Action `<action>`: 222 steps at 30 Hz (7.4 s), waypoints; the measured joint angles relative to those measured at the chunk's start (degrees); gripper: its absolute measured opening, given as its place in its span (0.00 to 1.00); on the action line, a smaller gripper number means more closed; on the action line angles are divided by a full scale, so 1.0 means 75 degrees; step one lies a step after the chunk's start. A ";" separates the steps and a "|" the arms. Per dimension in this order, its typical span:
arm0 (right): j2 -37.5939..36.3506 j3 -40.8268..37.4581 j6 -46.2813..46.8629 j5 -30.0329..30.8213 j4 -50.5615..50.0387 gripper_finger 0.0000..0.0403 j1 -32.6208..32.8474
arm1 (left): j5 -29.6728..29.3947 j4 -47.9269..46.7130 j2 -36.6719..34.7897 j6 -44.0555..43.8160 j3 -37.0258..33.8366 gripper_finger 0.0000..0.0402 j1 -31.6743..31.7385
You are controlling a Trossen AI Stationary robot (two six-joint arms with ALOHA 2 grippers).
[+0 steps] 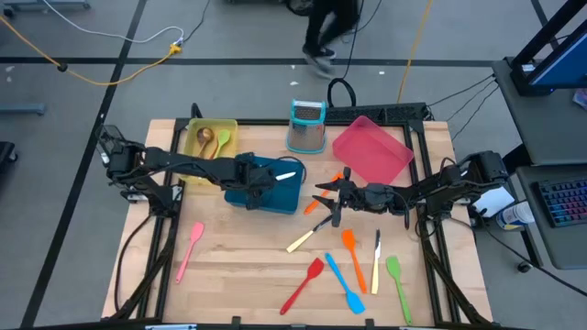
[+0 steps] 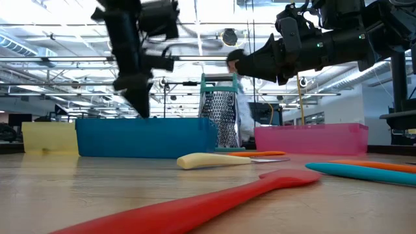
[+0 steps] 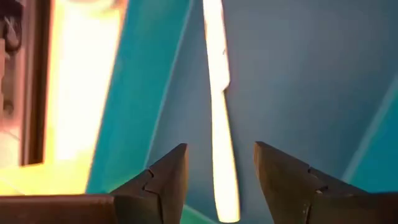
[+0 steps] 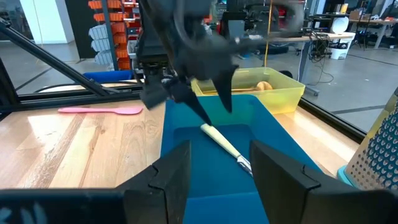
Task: Pick & Place Kitchen Items
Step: Put the top yellow table knife into the blue bin
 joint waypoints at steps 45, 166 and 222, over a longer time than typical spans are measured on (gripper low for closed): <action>0.0058 0.0000 -0.0789 -0.3559 -0.1239 0.39 0.0104 | -0.0322 0.0439 0.0555 -0.3124 0.1328 0.47 -0.2615; 0.2803 0.4042 -0.4579 -0.4138 -0.0684 0.11 -0.0401 | -0.1361 0.1521 -0.1804 -0.3054 0.1342 0.47 -0.3239; 0.5187 0.5244 -0.2570 -0.4342 -0.1408 0.12 -0.2171 | -0.1494 0.1411 -0.3325 -0.1498 0.1335 0.47 -0.3314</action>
